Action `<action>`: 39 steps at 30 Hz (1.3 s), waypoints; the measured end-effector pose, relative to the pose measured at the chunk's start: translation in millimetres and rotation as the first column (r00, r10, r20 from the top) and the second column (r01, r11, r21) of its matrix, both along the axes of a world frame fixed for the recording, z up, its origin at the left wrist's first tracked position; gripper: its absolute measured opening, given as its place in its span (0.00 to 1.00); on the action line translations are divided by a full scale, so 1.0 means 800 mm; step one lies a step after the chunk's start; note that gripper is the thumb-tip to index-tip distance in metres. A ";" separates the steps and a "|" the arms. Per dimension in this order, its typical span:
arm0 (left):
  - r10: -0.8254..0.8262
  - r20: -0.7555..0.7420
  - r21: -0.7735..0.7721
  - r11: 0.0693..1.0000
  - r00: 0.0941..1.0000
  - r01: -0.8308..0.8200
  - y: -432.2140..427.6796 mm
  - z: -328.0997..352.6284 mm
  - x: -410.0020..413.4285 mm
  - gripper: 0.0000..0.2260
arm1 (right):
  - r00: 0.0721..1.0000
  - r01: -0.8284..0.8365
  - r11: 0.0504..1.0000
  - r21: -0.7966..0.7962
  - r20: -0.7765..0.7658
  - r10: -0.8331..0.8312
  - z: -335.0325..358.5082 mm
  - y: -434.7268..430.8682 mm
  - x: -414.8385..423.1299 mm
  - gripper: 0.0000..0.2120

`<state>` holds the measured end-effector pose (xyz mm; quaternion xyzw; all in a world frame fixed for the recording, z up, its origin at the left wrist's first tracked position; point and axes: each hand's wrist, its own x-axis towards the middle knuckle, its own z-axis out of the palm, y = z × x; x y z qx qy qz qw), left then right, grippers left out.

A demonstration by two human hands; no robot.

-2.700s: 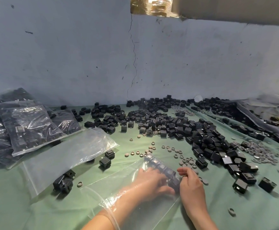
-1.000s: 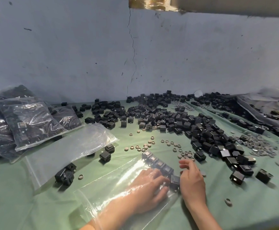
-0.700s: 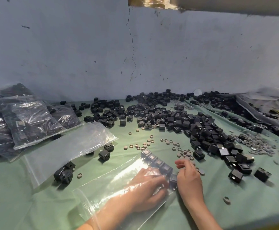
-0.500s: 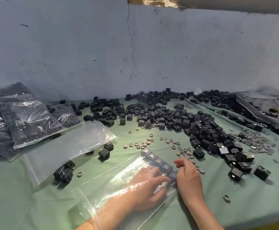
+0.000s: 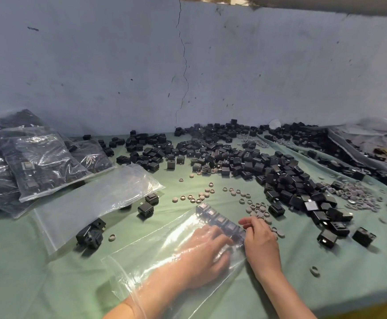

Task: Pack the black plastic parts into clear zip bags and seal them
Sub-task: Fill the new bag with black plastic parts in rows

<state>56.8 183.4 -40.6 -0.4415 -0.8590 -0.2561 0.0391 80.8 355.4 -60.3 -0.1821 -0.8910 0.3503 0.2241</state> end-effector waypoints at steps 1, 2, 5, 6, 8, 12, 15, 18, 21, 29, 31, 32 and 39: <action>0.020 -0.034 -0.007 1.000 0.999 -0.020 0.000 -0.002 -0.003 0.13 | 1.000 0.002 1.000 0.000 -0.001 -0.002 0.000 0.000 0.000 0.13; 0.034 -0.062 -0.016 0.999 0.997 -0.035 -0.001 -0.004 -0.005 0.13 | 1.000 0.005 1.000 0.002 -0.001 -0.005 0.000 0.000 -0.001 0.13; 0.030 -0.106 -0.034 0.999 0.994 -0.034 -0.002 -0.006 -0.008 0.12 | 1.000 0.006 1.000 0.000 0.003 -0.006 -0.001 0.000 0.000 0.12; 0.022 -0.115 -0.046 0.999 0.993 -0.028 -0.003 -0.007 -0.008 0.12 | 1.000 0.006 1.000 -0.005 0.003 -0.006 0.000 0.000 0.000 0.13; 0.001 -0.132 -0.092 0.996 0.991 -0.013 -0.004 -0.009 -0.009 0.17 | 1.000 0.007 1.000 -0.011 0.002 -0.007 0.000 0.000 0.001 0.12; 0.001 -0.143 -0.120 0.993 0.990 -0.018 -0.005 -0.010 -0.009 0.20 | 1.000 0.011 1.000 -0.010 -0.005 -0.011 0.001 -0.001 0.001 0.12; 0.046 -0.082 -0.070 0.996 0.996 -0.052 -0.004 -0.010 -0.008 0.15 | 1.000 0.015 1.000 -0.015 -0.009 -0.015 0.001 -0.001 0.001 0.12; 0.088 -0.006 -0.020 0.996 0.996 -0.088 -0.004 -0.008 -0.006 0.12 | 0.999 0.034 0.998 -0.050 -0.012 -0.035 0.001 0.000 -0.001 0.11; 0.031 0.066 -0.087 0.996 0.997 -0.026 -0.005 -0.004 -0.005 0.15 | 0.997 0.059 0.993 -0.106 -0.038 -0.063 0.003 0.000 -0.002 0.08; -0.013 -0.042 -0.108 0.994 0.999 0.008 0.001 0.001 -0.001 0.23 | 0.996 0.077 0.987 -0.141 -0.043 -0.084 0.003 0.000 -0.002 0.08; -0.028 -0.016 -0.063 0.998 0.999 0.027 0.000 -0.002 0.000 0.23 | 0.996 0.074 0.988 -0.133 -0.034 -0.079 0.003 0.000 -0.001 0.08; -0.033 0.023 -0.041 0.999 0.999 0.034 0.000 -0.005 -0.001 0.22 | 0.997 0.072 0.989 -0.130 -0.032 -0.077 0.003 0.000 0.000 0.08; -0.082 0.342 0.141 0.989 0.936 0.035 0.001 -0.003 0.005 0.12 | 0.997 0.046 0.993 -0.109 -0.059 -0.053 0.010 -0.005 0.003 0.09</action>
